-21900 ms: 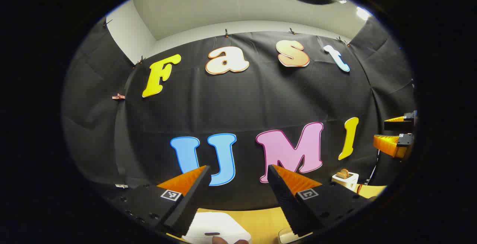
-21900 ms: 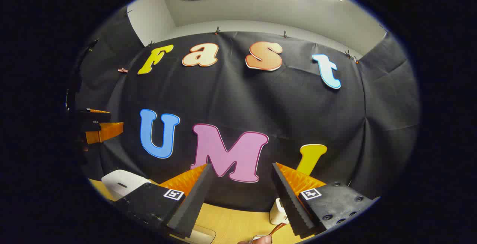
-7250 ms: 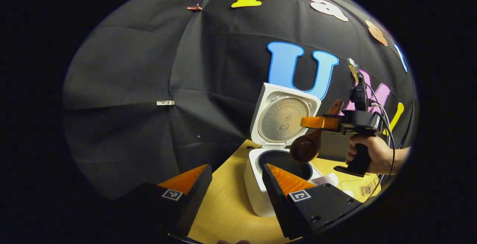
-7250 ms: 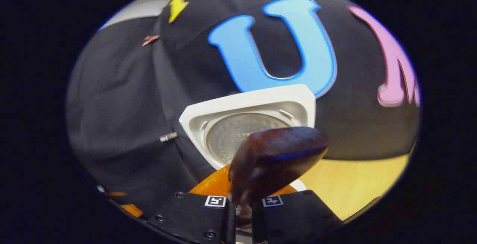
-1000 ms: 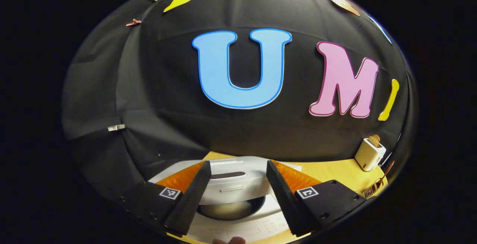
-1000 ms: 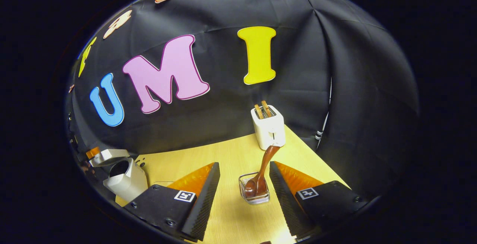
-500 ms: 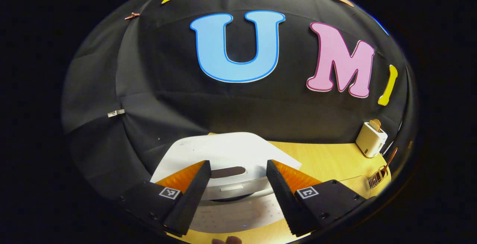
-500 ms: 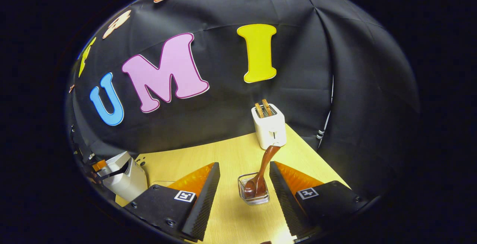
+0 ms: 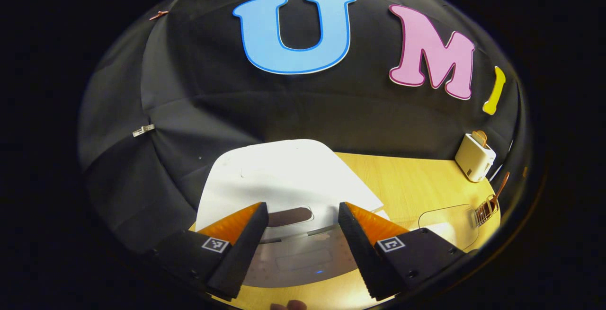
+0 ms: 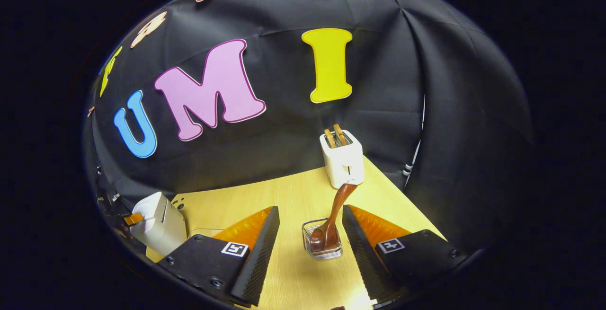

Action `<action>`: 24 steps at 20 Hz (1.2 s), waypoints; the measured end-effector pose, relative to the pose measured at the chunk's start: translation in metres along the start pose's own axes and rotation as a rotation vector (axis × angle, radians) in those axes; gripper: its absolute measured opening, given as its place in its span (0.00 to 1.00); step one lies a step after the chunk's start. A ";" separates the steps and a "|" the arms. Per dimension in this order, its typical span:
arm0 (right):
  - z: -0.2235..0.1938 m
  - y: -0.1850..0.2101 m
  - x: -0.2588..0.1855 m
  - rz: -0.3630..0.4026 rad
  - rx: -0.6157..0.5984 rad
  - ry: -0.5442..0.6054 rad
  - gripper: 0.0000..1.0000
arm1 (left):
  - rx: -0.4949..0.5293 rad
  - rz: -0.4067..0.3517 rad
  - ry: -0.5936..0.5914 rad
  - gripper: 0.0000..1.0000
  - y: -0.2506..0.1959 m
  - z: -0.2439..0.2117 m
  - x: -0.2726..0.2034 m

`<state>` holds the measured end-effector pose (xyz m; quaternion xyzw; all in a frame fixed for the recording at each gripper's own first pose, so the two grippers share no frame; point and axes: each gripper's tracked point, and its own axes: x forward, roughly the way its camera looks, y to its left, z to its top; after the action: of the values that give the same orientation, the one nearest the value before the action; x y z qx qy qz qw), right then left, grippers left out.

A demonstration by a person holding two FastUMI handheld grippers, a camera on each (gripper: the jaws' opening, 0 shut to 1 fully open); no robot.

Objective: Close the left gripper, press the button to open the rice cooker; take a wooden spoon from the chopstick holder with the right hand, scoop a spoonful of rice and pour it into the rice cooker, then put the wooden spoon back into the chopstick holder.

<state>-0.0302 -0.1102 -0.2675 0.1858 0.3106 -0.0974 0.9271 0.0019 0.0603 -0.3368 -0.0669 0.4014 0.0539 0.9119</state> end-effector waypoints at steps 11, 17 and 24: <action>-0.004 0.017 0.007 0.021 -0.007 0.020 0.83 | -0.043 0.008 -0.073 0.99 -0.007 -0.003 0.005; 0.006 0.034 0.005 0.053 -0.041 0.003 0.83 | 0.005 -0.030 -0.114 0.97 -0.005 0.013 -0.003; 0.006 0.030 -0.001 0.048 -0.041 -0.003 0.83 | 0.169 -0.006 -0.191 0.98 0.003 0.058 -0.019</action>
<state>-0.0186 -0.0851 -0.2534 0.1740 0.3066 -0.0689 0.9333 0.0305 0.0719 -0.2845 0.0143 0.3156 0.0233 0.9485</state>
